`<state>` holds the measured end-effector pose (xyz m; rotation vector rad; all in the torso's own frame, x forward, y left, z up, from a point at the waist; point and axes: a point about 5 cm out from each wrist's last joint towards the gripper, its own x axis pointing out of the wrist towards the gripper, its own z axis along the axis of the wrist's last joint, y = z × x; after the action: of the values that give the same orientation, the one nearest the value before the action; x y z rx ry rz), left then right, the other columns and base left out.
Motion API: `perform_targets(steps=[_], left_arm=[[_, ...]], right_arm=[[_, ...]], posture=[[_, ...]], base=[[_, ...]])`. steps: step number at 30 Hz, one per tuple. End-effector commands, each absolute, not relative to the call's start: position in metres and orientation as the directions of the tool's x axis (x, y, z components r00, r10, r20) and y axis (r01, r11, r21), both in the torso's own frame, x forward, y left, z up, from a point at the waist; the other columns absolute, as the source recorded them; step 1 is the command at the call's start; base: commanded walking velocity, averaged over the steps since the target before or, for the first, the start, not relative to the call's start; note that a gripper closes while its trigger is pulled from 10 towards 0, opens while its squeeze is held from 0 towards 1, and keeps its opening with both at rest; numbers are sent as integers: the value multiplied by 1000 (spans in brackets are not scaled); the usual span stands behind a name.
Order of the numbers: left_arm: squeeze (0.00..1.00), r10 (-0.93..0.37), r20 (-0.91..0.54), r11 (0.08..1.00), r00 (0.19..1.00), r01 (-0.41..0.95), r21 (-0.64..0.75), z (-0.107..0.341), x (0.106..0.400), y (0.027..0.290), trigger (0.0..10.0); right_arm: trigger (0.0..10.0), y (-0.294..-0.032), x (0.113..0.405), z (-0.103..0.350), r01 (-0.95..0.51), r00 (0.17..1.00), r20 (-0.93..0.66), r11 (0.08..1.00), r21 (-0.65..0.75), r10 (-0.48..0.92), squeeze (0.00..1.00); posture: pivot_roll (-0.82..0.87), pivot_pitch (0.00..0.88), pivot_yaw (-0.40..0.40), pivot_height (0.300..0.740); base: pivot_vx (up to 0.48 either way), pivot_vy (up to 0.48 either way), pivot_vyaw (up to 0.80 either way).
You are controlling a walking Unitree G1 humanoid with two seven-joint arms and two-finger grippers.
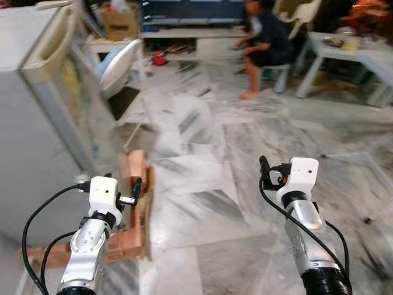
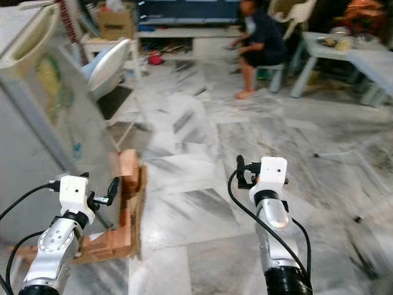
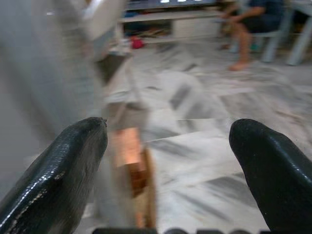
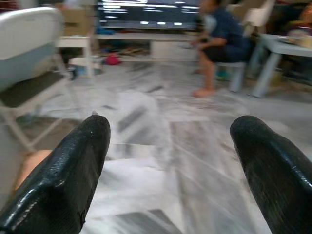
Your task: Restocking fridge
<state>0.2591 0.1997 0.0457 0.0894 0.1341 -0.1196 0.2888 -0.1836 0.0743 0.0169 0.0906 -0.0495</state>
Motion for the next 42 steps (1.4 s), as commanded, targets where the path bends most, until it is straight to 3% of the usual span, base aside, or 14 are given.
perform_targets(steps=[1, 19, 27, 35, 42], left_arm=[[0, -95, -142, 990, 985, 109, 91, 46, 260, 204, 10000], [0, -69, -145, 992, 987, 83, 94, 45, 257, 209, 10000], [0, -180, -243, 977, 953, 202, 71, 28, 239, 205, 10000], [0, -32, -216, 991, 976, 59, 121, 34, 236, 231, 10000], [0, -10, -183, 995, 983, 28, 101, 41, 251, 224, 10000]], right_arm=[[10000, -180, 290, 76, 45, 996, -81, 999, 14, -44, 0], [10000, -182, 288, 73, 47, 995, -86, 999, 5, -46, 0], [10000, -177, 288, 70, 6, 994, -105, 1000, 20, -3, 0], [10000, -176, 287, 66, -5, 992, -126, 1000, 20, 8, 0], [10000, -176, 288, 64, -5, 990, -141, 1000, 7, 6, 0]], posture=[[31, 0, -25, 740], [30, 0, -23, 740], [34, 0, -24, 740], [41, 0, -25, 740], [43, 0, -31, 740]], base=[[296, 379, 0], [62, 85, 0], [0, 0, 0], [0, 0, 0], [0, 0, 0]])
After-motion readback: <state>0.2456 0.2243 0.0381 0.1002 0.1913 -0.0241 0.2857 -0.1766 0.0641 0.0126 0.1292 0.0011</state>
